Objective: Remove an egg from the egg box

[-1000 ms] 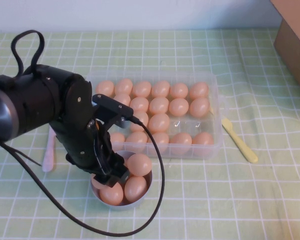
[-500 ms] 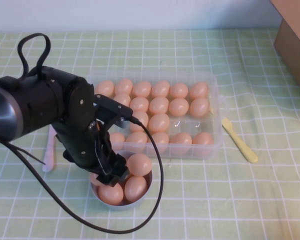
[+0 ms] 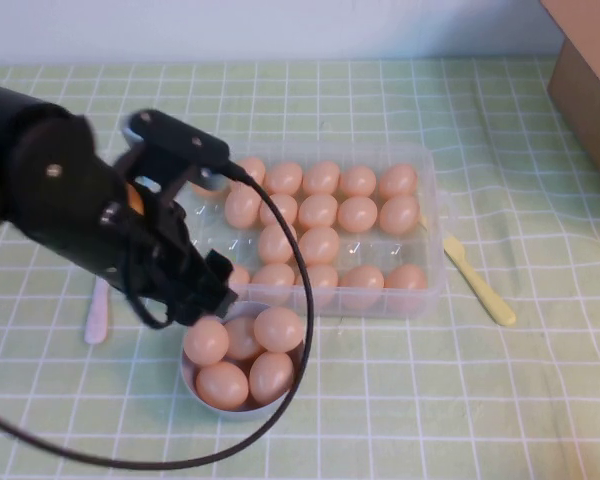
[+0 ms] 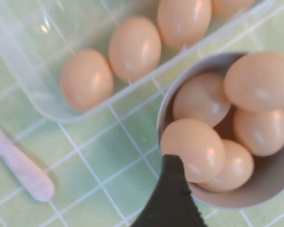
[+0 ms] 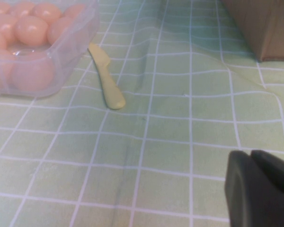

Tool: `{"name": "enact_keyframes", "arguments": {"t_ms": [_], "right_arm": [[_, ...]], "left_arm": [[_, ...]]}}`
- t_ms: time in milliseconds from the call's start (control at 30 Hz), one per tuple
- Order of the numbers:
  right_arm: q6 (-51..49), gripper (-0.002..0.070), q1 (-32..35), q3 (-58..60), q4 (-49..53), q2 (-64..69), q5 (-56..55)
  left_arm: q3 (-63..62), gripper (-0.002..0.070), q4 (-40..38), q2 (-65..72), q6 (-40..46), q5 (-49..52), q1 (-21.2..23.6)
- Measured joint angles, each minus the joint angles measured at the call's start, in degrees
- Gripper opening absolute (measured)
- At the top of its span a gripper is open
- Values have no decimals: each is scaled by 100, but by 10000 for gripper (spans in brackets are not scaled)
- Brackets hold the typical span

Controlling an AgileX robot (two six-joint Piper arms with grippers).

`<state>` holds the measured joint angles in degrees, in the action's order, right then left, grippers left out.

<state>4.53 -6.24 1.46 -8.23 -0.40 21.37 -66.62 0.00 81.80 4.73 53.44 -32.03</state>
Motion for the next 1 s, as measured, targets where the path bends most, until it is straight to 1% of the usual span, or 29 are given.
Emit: {"name": "enact_keyframes", "arguments": {"t_ms": [67,133,200,267,300,367,433,533,633,767,867,1000], "right_arm": [[0,-18,0,0,0,0,0],[0,-18,0,0,0,0,0],[0,-18,0,0,0,0,0],[0,-18,0,0,0,0,0],[0,-18,0,0,0,0,0],[0,-18,0,0,0,0,0],[0,-18,0,0,0,0,0],[0,-18,0,0,0,0,0],[0,-18,0,0,0,0,0],[0,-18,0,0,0,0,0],[0,-18,0,0,0,0,0],[0,-18,0,0,0,0,0]], "left_arm": [[105,452,0,-417,0,-120,0],[304,377,0,-844,0,-307,0],[626,266,0,-1336,0,-559,0],[973,137,0,-1753,0,-803,0],[1175,89,0,-1970,0,-960,0],[1531,40,0,-2342,0,-1266,0],[1887,17,0,-2735,0,-1549,0],[2346,2,0,-3234,-10,-1835,0],[2848,-1,-157,-3680,-10,-2205,0],[3647,-1,-373,-4311,-10,-3241,0],[4108,-2,-413,-4636,-10,-3835,0],[4403,-2,-391,-4707,-10,-4121,0]]}}
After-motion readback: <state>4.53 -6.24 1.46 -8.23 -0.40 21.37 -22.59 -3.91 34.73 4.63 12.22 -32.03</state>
